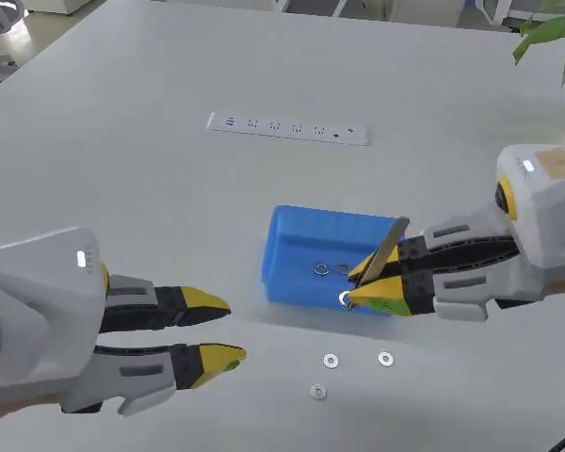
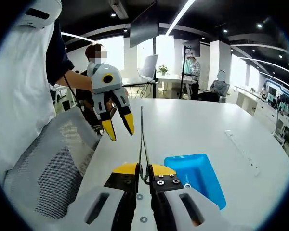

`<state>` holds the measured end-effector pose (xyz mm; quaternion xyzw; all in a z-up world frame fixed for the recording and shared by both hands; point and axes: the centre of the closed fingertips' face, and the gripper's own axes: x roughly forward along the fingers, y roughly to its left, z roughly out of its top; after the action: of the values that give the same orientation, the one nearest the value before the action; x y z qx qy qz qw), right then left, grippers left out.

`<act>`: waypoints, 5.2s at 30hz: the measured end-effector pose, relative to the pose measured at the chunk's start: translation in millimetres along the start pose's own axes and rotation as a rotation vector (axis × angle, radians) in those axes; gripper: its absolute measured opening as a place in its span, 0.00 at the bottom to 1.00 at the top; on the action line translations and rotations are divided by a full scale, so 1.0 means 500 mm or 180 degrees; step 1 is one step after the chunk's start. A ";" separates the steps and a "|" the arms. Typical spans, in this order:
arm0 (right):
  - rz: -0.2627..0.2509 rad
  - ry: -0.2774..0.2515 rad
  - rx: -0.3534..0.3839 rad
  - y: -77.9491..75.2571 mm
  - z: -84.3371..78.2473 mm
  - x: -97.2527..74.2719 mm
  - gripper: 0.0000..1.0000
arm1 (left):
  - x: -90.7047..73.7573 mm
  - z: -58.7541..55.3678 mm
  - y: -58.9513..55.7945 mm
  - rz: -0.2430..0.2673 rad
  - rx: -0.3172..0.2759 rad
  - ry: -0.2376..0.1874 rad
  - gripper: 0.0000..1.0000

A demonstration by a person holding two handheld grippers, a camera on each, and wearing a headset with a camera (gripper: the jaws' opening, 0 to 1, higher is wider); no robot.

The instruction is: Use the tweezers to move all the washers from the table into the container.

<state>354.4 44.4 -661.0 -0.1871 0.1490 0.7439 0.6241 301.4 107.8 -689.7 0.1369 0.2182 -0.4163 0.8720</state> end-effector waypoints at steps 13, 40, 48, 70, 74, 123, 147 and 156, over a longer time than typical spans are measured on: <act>-0.0278 0.0017 -0.0079 -0.130 -0.011 0.004 0.09 | 0.026 0.000 0.002 -0.0022 -0.0130 -0.0045 0.28; -0.0332 0.0411 0.0080 -0.218 -0.178 0.114 0.09 | 0.060 -0.017 0.011 -0.0060 -0.0388 0.0007 0.40; -0.0339 0.0405 0.0099 -0.224 -0.181 0.116 0.09 | 0.078 0.016 0.067 0.0112 -0.0284 -0.0063 0.72; -0.0378 0.0389 0.0132 -0.224 -0.186 0.112 0.09 | 0.269 0.142 0.206 -0.0302 0.0203 -0.0249 0.39; -0.0376 0.0382 0.0130 -0.225 -0.186 0.113 0.09 | 0.286 0.133 0.204 -0.0356 0.0260 -0.0176 0.30; -0.0502 0.0590 0.0090 -0.223 -0.190 0.094 0.22 | 0.267 0.147 0.186 -0.0521 0.0623 -0.0048 0.06; -0.0746 0.0277 -0.0035 -0.098 -0.079 -0.006 0.27 | 0.134 0.221 0.066 -0.0596 0.0952 -0.0165 0.06; -0.0717 0.0236 0.0029 -0.001 -0.082 -0.012 0.29 | 0.103 0.194 -0.015 -0.0637 0.0904 -0.0193 0.06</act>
<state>359.5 20.6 -694.5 -0.2273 0.1534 0.6609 0.6986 350.2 28.0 -631.6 0.2237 0.1434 -0.5316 0.8043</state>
